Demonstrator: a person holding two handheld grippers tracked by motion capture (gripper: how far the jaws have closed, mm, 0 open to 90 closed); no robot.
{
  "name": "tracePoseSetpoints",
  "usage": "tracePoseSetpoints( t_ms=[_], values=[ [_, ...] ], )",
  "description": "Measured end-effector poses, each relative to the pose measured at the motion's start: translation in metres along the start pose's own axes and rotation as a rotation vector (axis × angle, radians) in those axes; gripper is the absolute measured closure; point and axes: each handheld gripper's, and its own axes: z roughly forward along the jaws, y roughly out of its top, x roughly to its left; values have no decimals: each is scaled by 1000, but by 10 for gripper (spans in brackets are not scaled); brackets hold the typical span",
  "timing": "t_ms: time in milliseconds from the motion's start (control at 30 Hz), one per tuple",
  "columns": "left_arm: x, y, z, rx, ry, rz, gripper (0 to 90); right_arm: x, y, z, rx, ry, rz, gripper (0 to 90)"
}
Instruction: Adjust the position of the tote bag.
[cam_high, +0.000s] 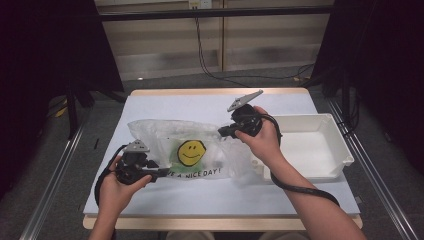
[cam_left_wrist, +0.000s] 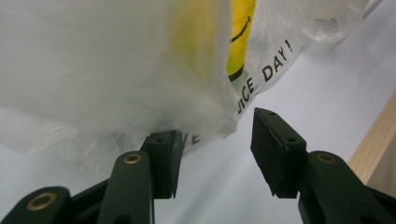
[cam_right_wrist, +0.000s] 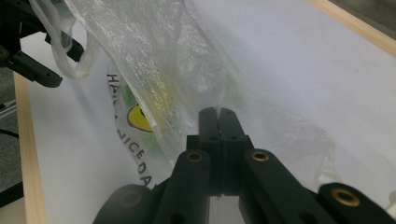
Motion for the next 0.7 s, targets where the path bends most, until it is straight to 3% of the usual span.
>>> tracePoseSetpoints(
  t_ms=[267, 333, 367, 433, 533, 700],
  values=[
    [-4, -2, 13, 2, 21, 41, 534, 0, -1, 1, 6, -4, 9, 900],
    [-5, -4, 17, 2, 15, 49, 637, -1, -1, 1, 9, -11, 16, 900],
    [-5, -5, 19, -6, 9, 43, 637, -2, -2, 2, 8, -5, 19, 900],
    [-7, -6, 22, 22, -12, 56, 725, -2, -2, 2, 15, -8, 20, 900],
    [-13, -7, 28, 21, -38, 103, 730, -1, -2, 3, 14, -13, 24, 900],
    [-24, -5, 38, 14, -66, 121, 750, -2, -2, 5, 11, -1, 19, 900]
  ],
)
